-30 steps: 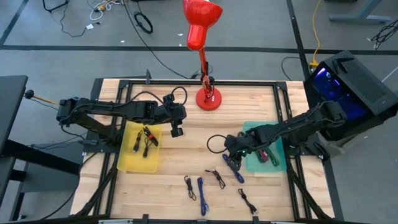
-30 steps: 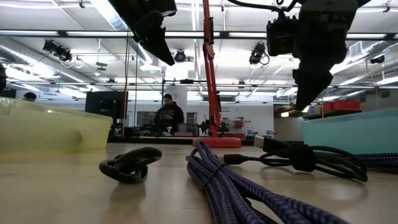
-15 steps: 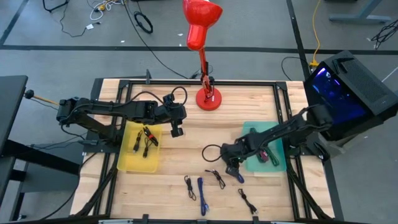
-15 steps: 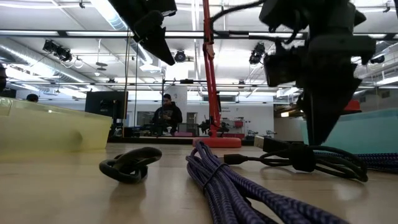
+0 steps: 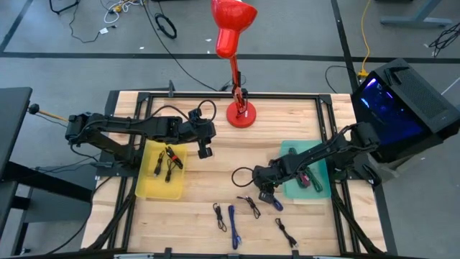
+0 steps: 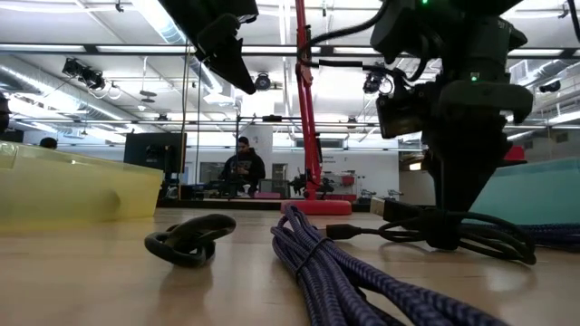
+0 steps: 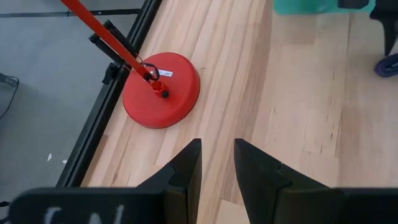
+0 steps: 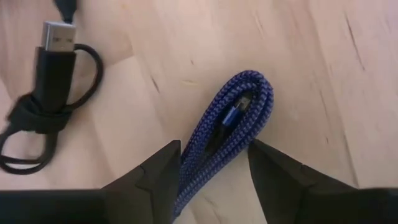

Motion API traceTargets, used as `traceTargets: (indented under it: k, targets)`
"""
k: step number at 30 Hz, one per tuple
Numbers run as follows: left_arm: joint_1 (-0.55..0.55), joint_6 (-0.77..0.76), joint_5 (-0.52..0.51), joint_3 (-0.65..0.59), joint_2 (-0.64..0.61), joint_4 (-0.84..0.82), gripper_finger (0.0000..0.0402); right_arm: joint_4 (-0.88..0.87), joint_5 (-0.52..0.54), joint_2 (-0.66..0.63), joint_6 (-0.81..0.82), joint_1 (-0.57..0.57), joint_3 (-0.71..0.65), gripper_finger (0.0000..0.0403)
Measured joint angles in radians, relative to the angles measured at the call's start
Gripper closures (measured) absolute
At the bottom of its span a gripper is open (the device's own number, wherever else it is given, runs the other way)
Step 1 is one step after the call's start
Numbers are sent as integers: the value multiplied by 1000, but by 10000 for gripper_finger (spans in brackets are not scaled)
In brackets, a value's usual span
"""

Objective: Pick & Place USB Port
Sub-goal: Put the top blue USB cable into the blue transparent bin

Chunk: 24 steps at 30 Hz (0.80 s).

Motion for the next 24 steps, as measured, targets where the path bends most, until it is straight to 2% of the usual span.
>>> traceTargets:
  k: [6, 8, 10, 14, 15, 18, 24]
  targets:
    - [0, 3, 0, 0, 0, 0, 303, 16, 7, 38, -9, 0, 3, 215]
    - [0, 3, 0, 0, 0, 0, 303, 8, 20, 38, -20, -2, 3, 229]
    - [0, 3, 0, 0, 0, 0, 303, 2, 22, 32, -20, -9, 3, 262]
    - [0, 3, 0, 0, 0, -1, 303, 6, 17, 32, -30, -24, 2, 373]
    - [0, 3, 0, 0, 0, -1, 303, 21, 15, 33, -39, -27, 4, 384]
    - [0, 4, 0, 0, 0, -1, 303, 17, -15, 29, -47, -48, 18, 392]
    - [0, 6, 0, 0, 0, 0, 303, -8, 15, 16, -175, -98, 148, 399]
